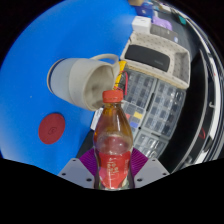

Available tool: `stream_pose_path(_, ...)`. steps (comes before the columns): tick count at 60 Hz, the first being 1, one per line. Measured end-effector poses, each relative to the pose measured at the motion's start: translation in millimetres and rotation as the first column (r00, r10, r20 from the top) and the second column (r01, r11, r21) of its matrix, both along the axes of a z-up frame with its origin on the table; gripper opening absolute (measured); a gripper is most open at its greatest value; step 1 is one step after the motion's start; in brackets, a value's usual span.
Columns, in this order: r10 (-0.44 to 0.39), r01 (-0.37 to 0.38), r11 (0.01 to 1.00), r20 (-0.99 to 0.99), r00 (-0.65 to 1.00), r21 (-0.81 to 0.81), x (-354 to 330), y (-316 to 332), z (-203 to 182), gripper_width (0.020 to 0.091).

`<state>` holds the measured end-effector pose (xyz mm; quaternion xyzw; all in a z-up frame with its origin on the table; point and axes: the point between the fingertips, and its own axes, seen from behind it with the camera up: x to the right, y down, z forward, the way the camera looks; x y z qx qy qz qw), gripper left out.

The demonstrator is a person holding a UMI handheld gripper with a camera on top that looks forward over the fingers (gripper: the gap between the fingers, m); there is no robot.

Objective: Pour water

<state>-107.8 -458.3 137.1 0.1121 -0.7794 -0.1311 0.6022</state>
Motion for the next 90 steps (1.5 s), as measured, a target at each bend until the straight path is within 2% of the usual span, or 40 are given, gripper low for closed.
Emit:
stream_pose_path(9,0.075,-0.072,0.992,-0.027,0.997,0.102,-1.5,-17.9,10.4,0.0394)
stream_pose_path(16,0.071,-0.070,0.995,-0.007,0.997,0.070,-0.1,-16.4,8.3,0.0397)
stream_pose_path(22,0.059,-0.059,0.997,0.010,0.998,-0.059,3.5,-16.1,7.5,0.0398)
stream_pose_path(29,0.027,-0.010,0.946,0.048,0.998,-0.324,14.8,-13.0,7.3,0.0399)
stream_pose_path(36,-0.014,0.082,0.768,0.112,0.994,-0.635,23.1,-17.3,4.1,0.0404)
stream_pose_path(44,-0.004,0.157,0.444,0.173,0.985,-0.882,22.7,-18.2,9.3,0.0404)
stream_pose_path(49,-0.005,0.179,0.241,0.183,0.983,-0.954,19.4,-14.3,10.2,0.0403)
stream_pose_path(56,0.017,0.212,-0.046,0.212,0.977,-0.976,15.7,-10.4,3.4,0.0402)
stream_pose_path(62,0.025,0.230,-0.210,0.230,0.973,-0.950,14.0,-11.3,-6.5,0.0402)
stream_pose_path(75,0.028,0.174,-0.343,0.175,0.984,-0.923,6.2,-11.0,-18.9,0.0410)
stream_pose_path(81,0.019,0.174,-0.352,0.179,0.984,-0.920,3.1,-12.3,-39.6,0.0414)
stream_pose_path(82,0.021,0.137,-0.361,0.139,0.990,-0.922,2.6,-11.7,-31.9,0.0414)
stream_pose_path(90,0.011,0.096,-0.352,0.099,0.995,-0.931,8.3,-10.5,-33.1,0.0425)
